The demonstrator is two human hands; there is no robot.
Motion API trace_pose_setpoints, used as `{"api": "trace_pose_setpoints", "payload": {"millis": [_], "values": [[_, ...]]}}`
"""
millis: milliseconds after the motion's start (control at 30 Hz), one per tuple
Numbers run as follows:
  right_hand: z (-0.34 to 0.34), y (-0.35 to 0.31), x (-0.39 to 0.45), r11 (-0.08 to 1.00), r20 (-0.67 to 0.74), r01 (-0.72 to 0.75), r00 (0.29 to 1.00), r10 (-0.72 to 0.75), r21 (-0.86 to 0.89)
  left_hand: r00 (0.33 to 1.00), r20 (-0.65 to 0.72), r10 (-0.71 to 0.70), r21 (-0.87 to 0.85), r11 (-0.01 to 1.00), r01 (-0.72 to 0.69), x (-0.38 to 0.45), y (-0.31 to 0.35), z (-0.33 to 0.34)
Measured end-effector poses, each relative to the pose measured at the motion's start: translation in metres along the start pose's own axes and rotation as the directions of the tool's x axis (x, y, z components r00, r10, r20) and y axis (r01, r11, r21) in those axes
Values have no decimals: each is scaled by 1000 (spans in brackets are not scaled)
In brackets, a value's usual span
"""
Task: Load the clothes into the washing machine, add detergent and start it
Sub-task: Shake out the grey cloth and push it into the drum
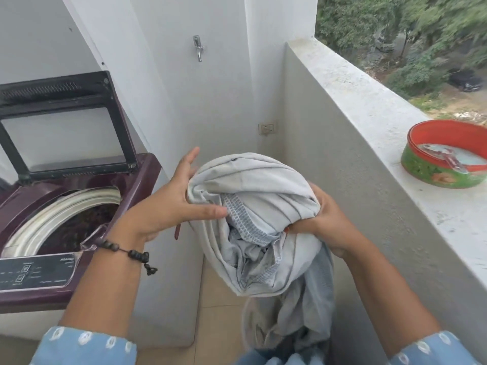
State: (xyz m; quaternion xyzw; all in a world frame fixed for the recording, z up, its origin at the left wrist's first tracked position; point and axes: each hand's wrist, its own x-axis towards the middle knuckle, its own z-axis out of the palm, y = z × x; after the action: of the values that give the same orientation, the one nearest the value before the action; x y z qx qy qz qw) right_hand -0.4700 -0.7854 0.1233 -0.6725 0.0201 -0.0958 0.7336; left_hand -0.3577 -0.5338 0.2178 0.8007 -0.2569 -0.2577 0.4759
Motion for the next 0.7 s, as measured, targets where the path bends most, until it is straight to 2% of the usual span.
{"api": "trace_pose_setpoints", "payload": {"millis": [67, 133, 200, 233, 300, 400, 500, 600, 700], "values": [[-1, -6, -1, 1000, 55, 20, 998, -19, -22, 999, 22, 46, 315, 948, -50, -2, 16, 1], [2, -13, -1, 995, 146, 35, 989, -21, -91, 995, 81, 58, 623, 776, -96, 1, 30, 10], [10, -21, -1, 973, 226, 71, 974, -20, -219, 984, 176, 4, 778, 612, -141, 7, 37, 30], [14, -23, -1, 952, 250, 97, 968, -23, -289, 972, 234, -10, 792, 581, -185, 10, 36, 43], [18, -26, -2, 902, 266, 153, 963, -44, -404, 957, 288, 32, 761, 599, -249, 15, 25, 64], [19, -25, -2, 874, 223, 170, 972, -73, -455, 974, 147, 170, 685, 693, -225, 15, 0, 70], [13, -19, 0, 878, 120, 155, 986, -112, -453, 964, 10, 267, 593, 774, -221, 14, -11, 65], [-2, -13, 0, 903, 144, 26, 989, 40, -430, 948, -64, 311, 484, 841, -243, 11, -4, 49], [-10, 0, 0, 853, 285, -90, 920, 269, -514, 931, -49, 362, 358, 876, -322, 6, 14, 26]]}}
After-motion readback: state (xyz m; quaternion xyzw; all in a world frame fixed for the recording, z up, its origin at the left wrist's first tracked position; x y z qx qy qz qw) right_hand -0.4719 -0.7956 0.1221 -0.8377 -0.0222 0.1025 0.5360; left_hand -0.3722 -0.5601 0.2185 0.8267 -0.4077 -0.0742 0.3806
